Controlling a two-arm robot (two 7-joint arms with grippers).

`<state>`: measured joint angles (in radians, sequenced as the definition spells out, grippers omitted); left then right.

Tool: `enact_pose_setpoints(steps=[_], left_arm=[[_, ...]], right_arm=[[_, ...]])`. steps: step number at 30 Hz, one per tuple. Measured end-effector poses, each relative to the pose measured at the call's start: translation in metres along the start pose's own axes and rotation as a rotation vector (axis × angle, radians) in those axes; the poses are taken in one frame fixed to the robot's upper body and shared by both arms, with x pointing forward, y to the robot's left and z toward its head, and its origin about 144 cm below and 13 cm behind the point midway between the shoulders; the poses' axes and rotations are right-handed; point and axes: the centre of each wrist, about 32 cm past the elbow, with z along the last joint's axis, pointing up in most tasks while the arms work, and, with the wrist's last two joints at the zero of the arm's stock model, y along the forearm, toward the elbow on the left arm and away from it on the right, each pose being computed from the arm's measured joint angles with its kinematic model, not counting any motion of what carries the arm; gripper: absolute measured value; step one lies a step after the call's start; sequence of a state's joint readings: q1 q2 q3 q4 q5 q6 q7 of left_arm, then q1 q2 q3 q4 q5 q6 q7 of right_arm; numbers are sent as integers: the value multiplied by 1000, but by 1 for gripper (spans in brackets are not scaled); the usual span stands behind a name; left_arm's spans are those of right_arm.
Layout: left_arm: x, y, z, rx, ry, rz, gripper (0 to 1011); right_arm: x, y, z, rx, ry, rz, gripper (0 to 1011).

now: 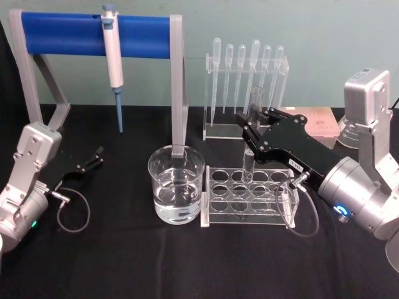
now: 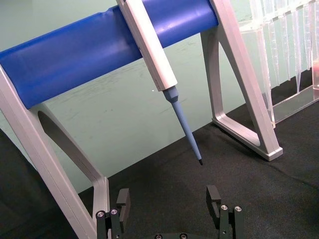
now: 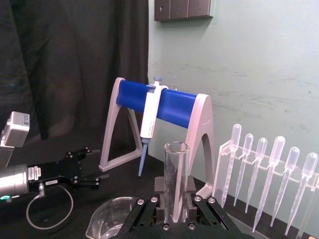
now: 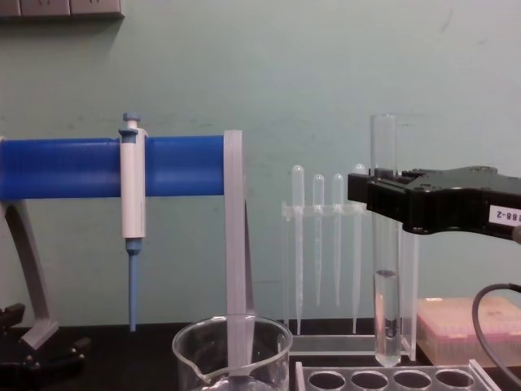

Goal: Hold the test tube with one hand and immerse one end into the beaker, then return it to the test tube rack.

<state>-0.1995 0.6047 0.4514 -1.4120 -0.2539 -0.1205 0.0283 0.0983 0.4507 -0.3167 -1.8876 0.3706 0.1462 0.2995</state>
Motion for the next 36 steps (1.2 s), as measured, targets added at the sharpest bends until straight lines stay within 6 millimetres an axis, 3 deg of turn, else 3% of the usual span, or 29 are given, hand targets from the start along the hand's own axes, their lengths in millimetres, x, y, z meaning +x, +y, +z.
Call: enact_pose_setpoints(steps=[36], left_arm=[[0, 0, 0, 0, 0, 0, 1000]], right_arm=[[0, 0, 0, 0, -1, 2, 225]])
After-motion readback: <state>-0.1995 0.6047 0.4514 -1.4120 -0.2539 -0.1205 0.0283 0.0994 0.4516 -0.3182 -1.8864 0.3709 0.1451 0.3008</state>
